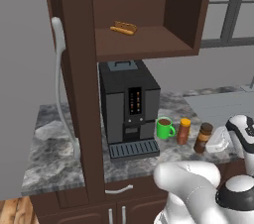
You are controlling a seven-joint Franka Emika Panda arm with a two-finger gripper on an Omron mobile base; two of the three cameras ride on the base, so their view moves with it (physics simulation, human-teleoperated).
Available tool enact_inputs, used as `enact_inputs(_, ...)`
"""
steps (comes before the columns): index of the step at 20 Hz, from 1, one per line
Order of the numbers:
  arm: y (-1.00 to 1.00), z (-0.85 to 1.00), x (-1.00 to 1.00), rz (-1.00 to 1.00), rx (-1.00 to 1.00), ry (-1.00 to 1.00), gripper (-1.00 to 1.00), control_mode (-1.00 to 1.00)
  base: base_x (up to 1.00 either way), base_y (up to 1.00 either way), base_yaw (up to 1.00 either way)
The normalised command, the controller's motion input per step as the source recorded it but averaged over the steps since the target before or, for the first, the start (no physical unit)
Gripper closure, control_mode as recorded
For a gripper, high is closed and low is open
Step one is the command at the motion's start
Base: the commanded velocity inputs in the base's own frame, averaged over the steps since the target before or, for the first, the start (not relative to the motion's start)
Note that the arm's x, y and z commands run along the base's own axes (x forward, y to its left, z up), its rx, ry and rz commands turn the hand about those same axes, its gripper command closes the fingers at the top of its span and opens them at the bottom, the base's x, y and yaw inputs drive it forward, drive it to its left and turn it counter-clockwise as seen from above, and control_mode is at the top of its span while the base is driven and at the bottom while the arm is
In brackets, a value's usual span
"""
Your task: Pick the cinnamon and honey bottle from the cabinet and place them next to the mug.
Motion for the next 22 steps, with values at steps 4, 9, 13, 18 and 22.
enact_inputs(4,0.0,0.0,0.21,0.0,0.0,0.0,1.0,-1.0,0.0,0.0,0.0)
enact_inputs(9,0.0,0.0,0.19,0.0,0.0,0.0,1.0,-1.0,0.0,0.0,0.0)
enact_inputs(13,0.0,0.0,0.17,0.0,0.0,0.0,1.0,-1.0,0.0,0.0,0.0)
enact_inputs(18,0.0,-0.02,0.08,0.0,0.0,0.0,1.0,-1.0,0.0,0.0,0.0)
enact_inputs(22,0.0,-0.12,0.0,0.0,0.0,0.0,1.0,-1.0,0.0,0.0,0.0)
